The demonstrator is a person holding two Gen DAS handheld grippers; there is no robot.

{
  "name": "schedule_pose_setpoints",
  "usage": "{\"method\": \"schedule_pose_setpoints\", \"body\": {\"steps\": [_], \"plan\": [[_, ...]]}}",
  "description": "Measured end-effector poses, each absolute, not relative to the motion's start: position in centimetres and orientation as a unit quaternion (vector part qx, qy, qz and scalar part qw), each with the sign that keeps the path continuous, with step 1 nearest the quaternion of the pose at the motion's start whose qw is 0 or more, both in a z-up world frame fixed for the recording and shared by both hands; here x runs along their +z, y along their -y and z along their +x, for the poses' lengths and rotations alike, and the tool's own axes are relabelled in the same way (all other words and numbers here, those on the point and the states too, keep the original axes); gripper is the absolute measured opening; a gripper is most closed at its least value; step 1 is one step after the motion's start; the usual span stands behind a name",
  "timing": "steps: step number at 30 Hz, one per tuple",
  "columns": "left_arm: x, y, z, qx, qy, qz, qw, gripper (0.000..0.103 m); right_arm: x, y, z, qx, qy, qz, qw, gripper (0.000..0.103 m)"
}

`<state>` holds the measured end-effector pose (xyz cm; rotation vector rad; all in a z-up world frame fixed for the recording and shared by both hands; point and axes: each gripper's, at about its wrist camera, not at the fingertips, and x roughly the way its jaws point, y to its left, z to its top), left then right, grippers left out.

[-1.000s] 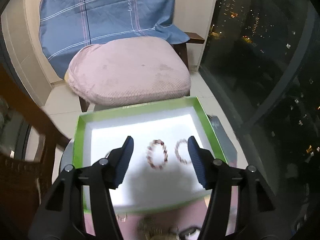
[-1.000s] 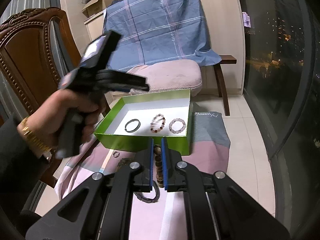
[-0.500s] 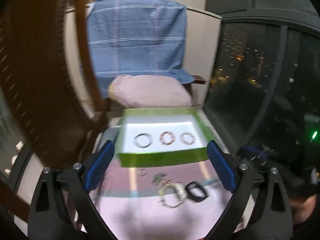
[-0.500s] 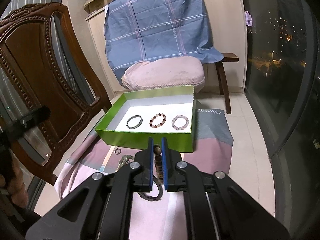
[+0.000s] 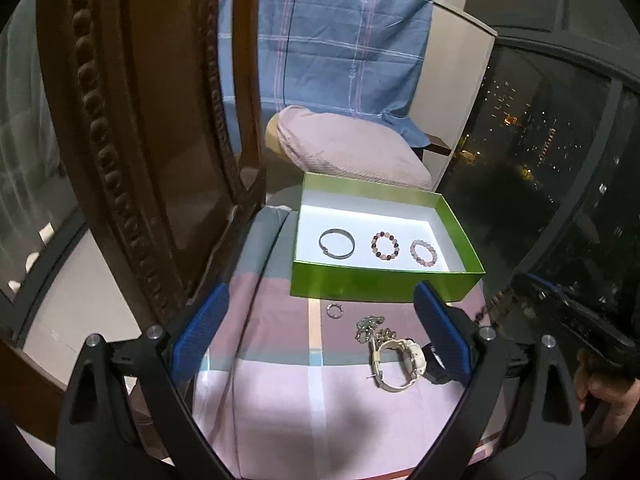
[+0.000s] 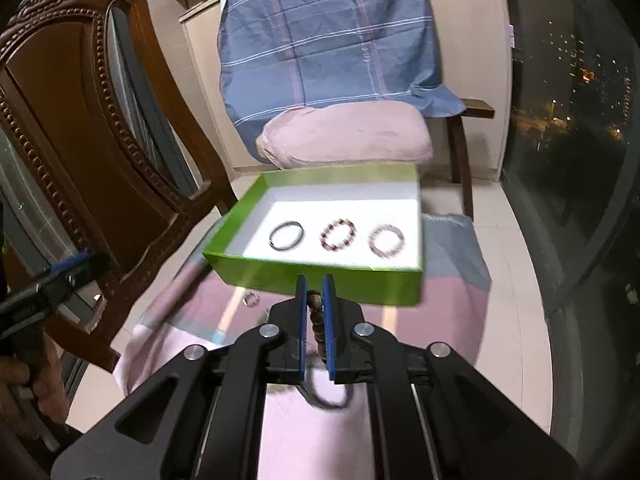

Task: Organize jewelry
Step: 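Lower the wooden bead bracelet into the box and open the right tool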

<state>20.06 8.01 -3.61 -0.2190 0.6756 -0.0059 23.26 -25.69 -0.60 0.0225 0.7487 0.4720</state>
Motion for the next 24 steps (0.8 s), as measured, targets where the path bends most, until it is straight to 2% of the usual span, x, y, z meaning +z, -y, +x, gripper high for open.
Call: {"method": "schedule_pose_setpoints", "body": {"steps": [9,10,11,12,17,24], "plan": [[-3.8,-9.9,20.3,-0.006,-0.341,-0.123,0.932,0.092,1.9,17.5,34.5,0.221,-0.36,0.002,0.906,0.01],[-3.8,-10.0,20.4,-0.005,-0.342,-0.122,0.932,0.092,2.2,17.1,36.0,0.214,-0.357,0.01,0.909,0.016],[-3.9,-10.2,20.4,-0.004,-0.344,-0.122,0.931,0.092,2.3,17.1,36.7,0.207,-0.356,0.014,0.911,0.046],[-3.9,-10.2,20.5,-0.004,-0.346,-0.122,0.93,0.092,2.6,17.3,37.5,0.19,-0.355,0.02,0.915,0.069],[-3.8,-10.4,20.4,-0.01,-0.344,-0.126,0.931,0.092,4.6,21.8,33.4,0.186,-0.303,0.067,0.932,0.069],[-4.0,-9.1,20.2,-0.031,-0.346,-0.121,0.93,0.092,2.8,26.7,21.8,0.163,-0.278,-0.015,0.946,0.071]]}}
